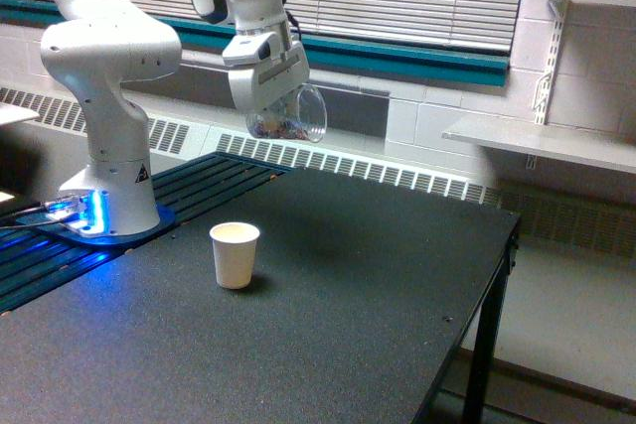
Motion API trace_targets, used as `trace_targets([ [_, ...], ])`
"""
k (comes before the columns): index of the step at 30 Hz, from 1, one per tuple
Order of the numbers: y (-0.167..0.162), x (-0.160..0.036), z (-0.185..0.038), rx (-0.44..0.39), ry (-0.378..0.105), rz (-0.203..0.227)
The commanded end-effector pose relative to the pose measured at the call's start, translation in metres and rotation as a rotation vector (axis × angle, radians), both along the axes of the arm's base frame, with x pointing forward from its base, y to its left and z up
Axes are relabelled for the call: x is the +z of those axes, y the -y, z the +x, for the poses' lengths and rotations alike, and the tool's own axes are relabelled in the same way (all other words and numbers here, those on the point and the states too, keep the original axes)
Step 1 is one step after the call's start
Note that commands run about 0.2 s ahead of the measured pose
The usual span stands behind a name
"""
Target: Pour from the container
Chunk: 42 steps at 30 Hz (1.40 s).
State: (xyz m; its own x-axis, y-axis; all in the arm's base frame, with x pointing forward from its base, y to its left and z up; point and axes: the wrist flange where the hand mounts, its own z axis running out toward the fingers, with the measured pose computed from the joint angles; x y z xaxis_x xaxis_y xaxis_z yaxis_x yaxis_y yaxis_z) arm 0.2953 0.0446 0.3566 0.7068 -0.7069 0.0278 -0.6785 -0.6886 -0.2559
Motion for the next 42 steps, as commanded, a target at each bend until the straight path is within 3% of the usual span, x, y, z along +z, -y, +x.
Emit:
trace_targets([
  [1, 0.012, -0.020, -0.009, 0.105, -0.033, -0.046],
  [23, 0.054, -0.015, -0.018, 0.247, -0.057, -0.177],
  [42, 0.086, -0.018, -0.032, 0.279, -0.123, -0.223],
])
